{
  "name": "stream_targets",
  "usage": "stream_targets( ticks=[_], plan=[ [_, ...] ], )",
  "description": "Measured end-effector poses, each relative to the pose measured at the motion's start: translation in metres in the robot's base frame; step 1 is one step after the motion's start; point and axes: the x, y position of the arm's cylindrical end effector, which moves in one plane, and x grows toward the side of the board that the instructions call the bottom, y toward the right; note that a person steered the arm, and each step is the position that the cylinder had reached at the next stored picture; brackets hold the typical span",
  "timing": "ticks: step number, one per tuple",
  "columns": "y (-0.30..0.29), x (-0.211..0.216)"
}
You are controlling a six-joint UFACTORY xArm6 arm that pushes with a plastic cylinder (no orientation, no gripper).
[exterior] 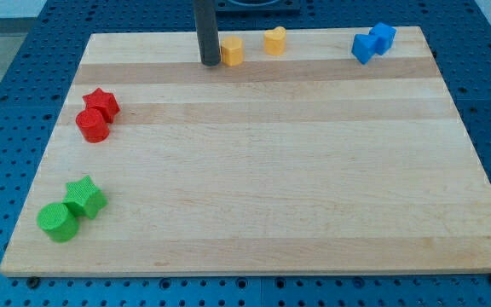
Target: Slide yellow hexagon closer to yellow heart
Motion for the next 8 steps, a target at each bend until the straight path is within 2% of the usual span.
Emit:
stream_targets(
  ticks=[6, 7, 8],
  plan=[
    [0.034, -0.017],
    [0.034, -0.017],
    [0.008, -0.011]
  ],
)
